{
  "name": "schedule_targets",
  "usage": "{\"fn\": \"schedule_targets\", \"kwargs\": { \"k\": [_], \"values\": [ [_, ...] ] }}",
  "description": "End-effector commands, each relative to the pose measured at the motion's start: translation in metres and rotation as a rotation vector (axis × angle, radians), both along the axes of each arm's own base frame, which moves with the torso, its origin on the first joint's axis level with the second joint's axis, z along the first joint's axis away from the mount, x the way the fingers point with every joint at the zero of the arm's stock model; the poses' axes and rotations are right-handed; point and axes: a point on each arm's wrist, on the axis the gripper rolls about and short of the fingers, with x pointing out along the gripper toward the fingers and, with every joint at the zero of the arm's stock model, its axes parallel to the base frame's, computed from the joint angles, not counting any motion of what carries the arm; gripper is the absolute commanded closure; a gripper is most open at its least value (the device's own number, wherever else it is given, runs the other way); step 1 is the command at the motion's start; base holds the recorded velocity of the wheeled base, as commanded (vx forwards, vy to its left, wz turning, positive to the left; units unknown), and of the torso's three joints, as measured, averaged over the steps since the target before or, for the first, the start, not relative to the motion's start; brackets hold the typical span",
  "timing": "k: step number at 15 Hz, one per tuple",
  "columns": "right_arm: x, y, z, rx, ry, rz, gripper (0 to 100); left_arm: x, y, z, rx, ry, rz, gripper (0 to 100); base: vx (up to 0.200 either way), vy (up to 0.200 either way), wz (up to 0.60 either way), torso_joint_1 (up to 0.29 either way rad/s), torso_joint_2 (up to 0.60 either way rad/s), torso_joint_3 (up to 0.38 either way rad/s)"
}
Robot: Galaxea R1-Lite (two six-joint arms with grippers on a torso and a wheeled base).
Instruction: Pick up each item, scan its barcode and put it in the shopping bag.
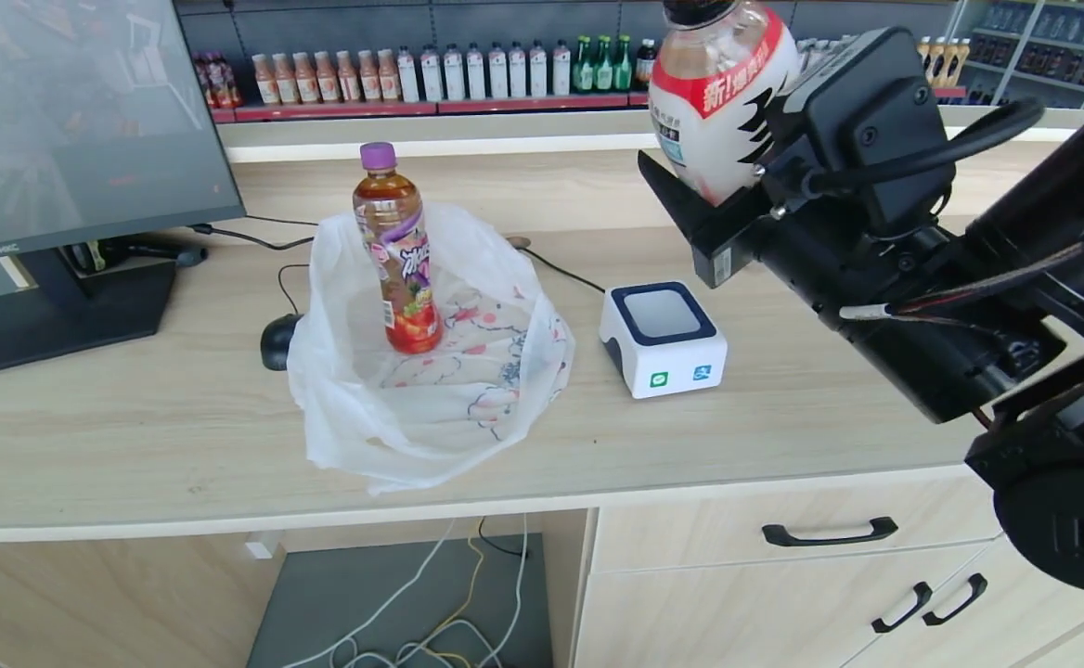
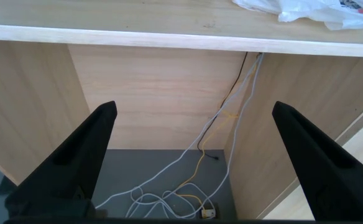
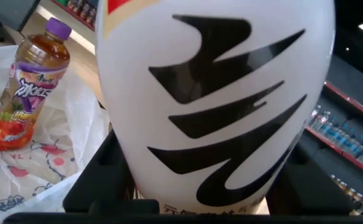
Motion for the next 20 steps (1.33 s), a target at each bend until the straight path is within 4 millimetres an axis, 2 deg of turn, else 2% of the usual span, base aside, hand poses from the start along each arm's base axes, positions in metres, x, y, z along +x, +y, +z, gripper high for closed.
{"fn": "schedule_targets", "kwargs": {
  "k": [1, 5, 9, 16, 20],
  "values": [
    [0.014, 0.005, -0.007, -0.063, -0.023, -0.005, 100, 0.000, 0.000, 0.000, 0.000, -0.001, 0.001, 0, 0.000, 0.000, 0.00, 0.000, 0.00, 0.000],
    [0.034, 0.009, -0.003, -0.188, -0.103, 0.065, 100, 0.000, 0.000, 0.000, 0.000, -0.001, 0.001, 0, 0.000, 0.000, 0.00, 0.000, 0.00, 0.000],
    [0.047, -0.006, -0.014, -0.379, -0.164, 0.137, 100, 0.000, 0.000, 0.000, -0.002, -0.001, 0.001, 0, 0.000, 0.000, 0.00, 0.000, 0.00, 0.000],
    [0.065, -0.002, -0.045, -0.497, -0.178, 0.239, 100, 0.000, 0.000, 0.000, 0.000, -0.001, 0.001, 0, 0.000, 0.000, 0.00, 0.000, 0.00, 0.000],
    [0.075, -0.008, -0.052, -0.512, -0.159, 0.230, 100, 0.000, 0.000, 0.000, 0.000, -0.001, 0.001, 0, 0.000, 0.000, 0.00, 0.000, 0.00, 0.000]
  ]
}}
